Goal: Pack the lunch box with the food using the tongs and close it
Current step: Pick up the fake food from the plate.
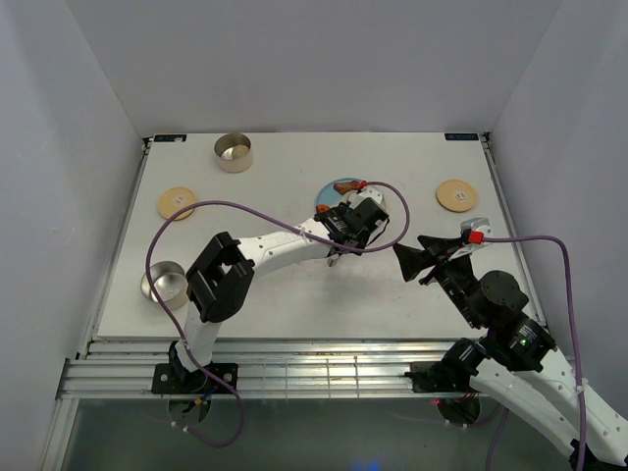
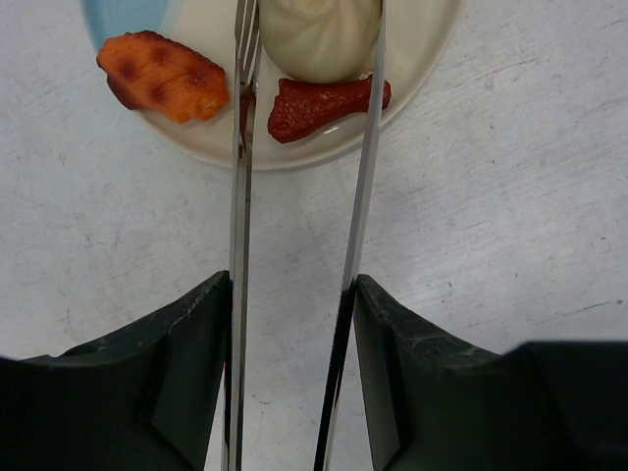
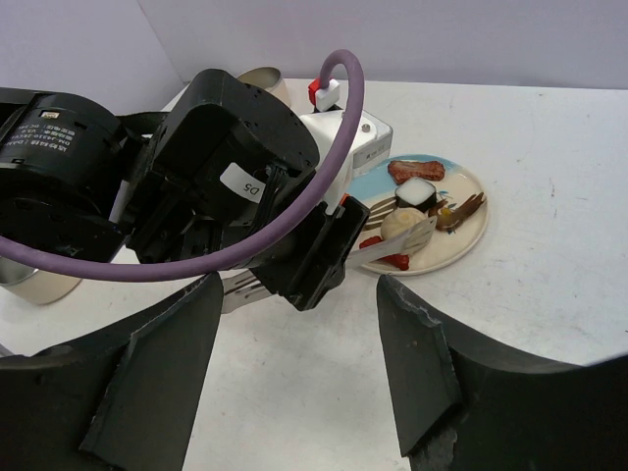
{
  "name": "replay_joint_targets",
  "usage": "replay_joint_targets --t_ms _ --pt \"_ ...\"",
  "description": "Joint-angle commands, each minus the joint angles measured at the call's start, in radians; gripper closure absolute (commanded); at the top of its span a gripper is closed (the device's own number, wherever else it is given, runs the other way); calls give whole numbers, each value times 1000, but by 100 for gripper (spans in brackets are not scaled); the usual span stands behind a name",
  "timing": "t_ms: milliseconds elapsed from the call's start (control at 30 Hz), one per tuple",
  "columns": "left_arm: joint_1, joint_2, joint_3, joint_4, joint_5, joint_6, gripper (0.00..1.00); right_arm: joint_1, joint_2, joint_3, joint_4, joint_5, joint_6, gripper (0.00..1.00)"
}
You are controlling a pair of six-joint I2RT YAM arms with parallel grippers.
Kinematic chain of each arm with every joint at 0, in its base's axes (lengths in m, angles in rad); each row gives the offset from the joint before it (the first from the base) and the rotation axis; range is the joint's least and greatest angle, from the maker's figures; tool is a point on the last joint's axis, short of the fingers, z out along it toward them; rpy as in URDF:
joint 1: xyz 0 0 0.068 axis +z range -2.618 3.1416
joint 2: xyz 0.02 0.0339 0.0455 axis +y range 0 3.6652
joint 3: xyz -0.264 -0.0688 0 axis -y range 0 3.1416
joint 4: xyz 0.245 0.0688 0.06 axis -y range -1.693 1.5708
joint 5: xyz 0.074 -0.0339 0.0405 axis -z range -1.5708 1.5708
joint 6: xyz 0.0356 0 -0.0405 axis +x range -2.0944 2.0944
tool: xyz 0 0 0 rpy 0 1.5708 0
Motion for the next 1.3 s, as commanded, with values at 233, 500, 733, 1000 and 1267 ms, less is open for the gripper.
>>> replay_joint_targets --t_ms 233,500,733,1000,1267 --pt "1 -39 0 10 -34 -4 47 4 -9 6 59 15 -12 30" --pt "1 -85 3 1 -69 1 54 2 -7 6 59 13 -12 30" --pt "1 -148 31 -59 -105 3 55 4 -1 6 60 12 -13 30" --pt "27 -137 172 -106 -172 36 55 2 -3 6 62 13 -13 30" --pt "238 -91 325 -133 -151 62 54 2 -10 4 62 12 -15 30"
